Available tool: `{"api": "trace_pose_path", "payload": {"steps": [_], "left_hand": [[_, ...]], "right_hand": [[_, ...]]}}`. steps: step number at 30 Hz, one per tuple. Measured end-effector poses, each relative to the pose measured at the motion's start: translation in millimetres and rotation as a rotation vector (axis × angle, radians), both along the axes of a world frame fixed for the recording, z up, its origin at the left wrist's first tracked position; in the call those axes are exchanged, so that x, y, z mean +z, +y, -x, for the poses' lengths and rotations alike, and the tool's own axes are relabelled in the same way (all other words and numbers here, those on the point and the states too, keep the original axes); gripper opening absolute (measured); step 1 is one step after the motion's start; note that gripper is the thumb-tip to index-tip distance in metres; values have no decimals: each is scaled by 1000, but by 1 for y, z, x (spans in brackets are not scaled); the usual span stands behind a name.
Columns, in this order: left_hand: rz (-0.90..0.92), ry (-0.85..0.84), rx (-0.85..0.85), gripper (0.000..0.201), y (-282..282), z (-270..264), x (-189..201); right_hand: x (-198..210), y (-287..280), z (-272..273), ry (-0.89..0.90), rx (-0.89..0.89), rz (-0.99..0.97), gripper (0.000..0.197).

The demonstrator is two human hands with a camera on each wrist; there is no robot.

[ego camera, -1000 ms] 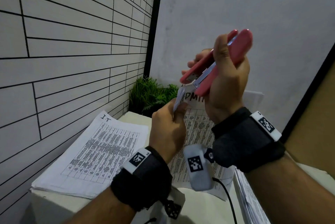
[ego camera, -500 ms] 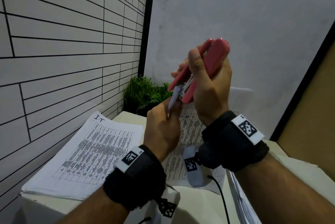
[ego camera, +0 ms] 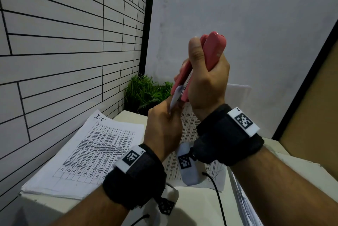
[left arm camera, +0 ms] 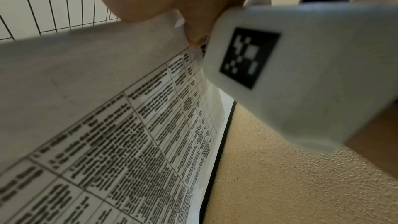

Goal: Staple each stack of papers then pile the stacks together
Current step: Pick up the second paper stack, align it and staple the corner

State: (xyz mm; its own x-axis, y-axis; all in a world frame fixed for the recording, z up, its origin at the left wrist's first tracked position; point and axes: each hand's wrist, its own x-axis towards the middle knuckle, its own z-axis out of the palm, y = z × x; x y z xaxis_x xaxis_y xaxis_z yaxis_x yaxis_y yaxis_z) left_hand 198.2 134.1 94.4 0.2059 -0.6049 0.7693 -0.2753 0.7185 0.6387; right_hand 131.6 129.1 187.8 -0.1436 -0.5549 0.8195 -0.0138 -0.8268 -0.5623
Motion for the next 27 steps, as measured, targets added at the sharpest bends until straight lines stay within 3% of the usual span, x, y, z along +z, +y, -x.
{"api": "trace_pose_path", "payload": {"steps": [11,15,18,22,25,27], "left_hand": [[74,-39,3,25,5,4,5],[-29,-57,-3,40,0,3,5],[-127,24,-66,29,1,-2,11],[-215,144,-124,21,3,-23,21],[-209,170,-68,22,1,-46,29],[-198,188,-42,24,0,-60,34]], "right_hand": [[2,3,2,-56,-64,13,30],[3,4,5,7,-6,-9,31],[11,11,15,-73,65,37,15],[20,13,50,-129,-125,122,29],[5,2,85,57,-442,19,38],[-14,-1,98,137,-515,-120,49]]}}
